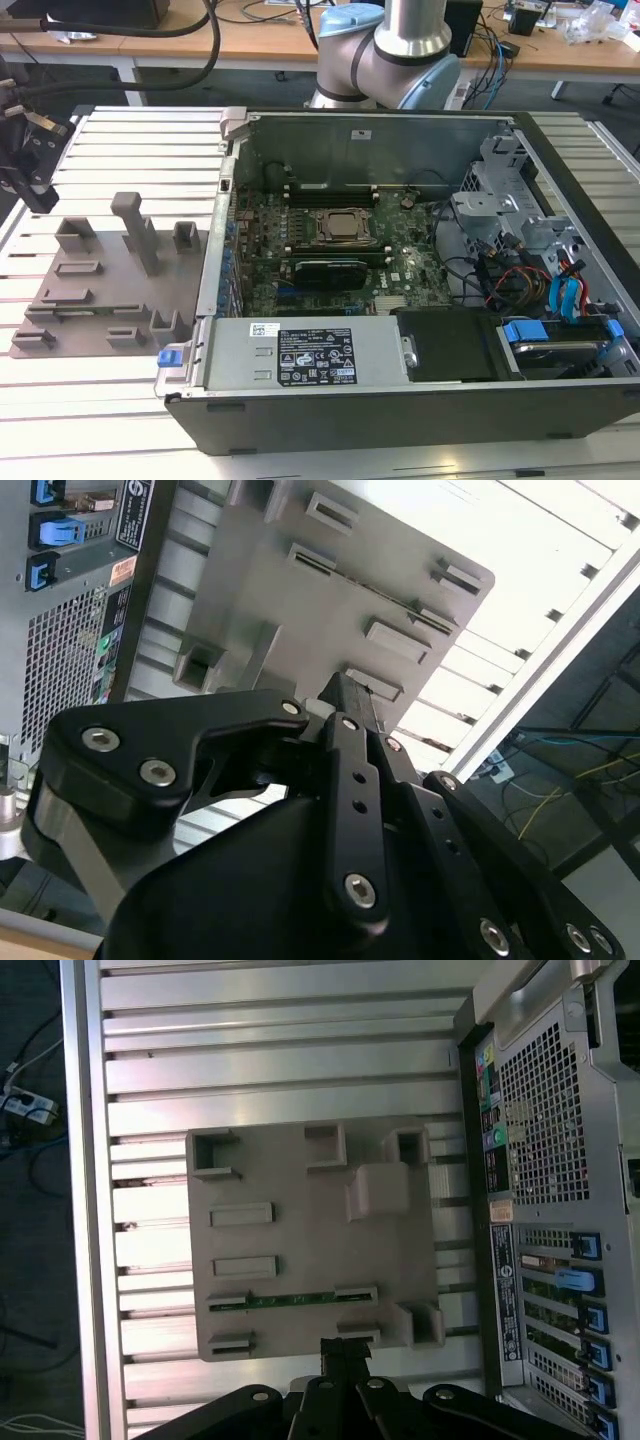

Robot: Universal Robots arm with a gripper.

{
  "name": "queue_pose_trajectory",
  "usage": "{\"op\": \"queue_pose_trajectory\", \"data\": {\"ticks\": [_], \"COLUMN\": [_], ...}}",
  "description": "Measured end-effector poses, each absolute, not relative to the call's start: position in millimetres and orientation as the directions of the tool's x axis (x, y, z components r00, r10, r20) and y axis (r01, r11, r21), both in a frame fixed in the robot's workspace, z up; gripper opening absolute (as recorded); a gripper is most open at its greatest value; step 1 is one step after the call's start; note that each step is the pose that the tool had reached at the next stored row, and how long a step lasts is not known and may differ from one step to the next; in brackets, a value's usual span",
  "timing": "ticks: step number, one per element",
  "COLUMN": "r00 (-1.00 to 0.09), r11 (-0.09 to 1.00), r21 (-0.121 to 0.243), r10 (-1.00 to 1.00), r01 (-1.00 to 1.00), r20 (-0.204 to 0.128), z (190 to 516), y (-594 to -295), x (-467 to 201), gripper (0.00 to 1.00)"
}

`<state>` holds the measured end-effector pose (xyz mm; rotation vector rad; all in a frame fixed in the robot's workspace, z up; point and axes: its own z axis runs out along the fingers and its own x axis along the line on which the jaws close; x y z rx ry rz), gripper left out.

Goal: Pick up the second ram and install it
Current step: 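Reach for the second ram, then pick up the second ram and move it above second insertion slot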

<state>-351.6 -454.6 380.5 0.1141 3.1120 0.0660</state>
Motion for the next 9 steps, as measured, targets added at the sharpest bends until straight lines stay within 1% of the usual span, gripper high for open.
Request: {"op": "queue_pose_trajectory", "data": {"ticks": [6,9], "r00": [-0.998,-1.000], "r11": [0.997,0.999], "r21": [0.043,0.043], "r10": [0.064,-0.016], "r01": [0.062,-0.017], "r20": [-0.025,-0.025], "z": [380.4,380.4], "y": [-454.6,-454.6], "x": [-351.7,-351.7], "gripper": [0.11,0.11]}}
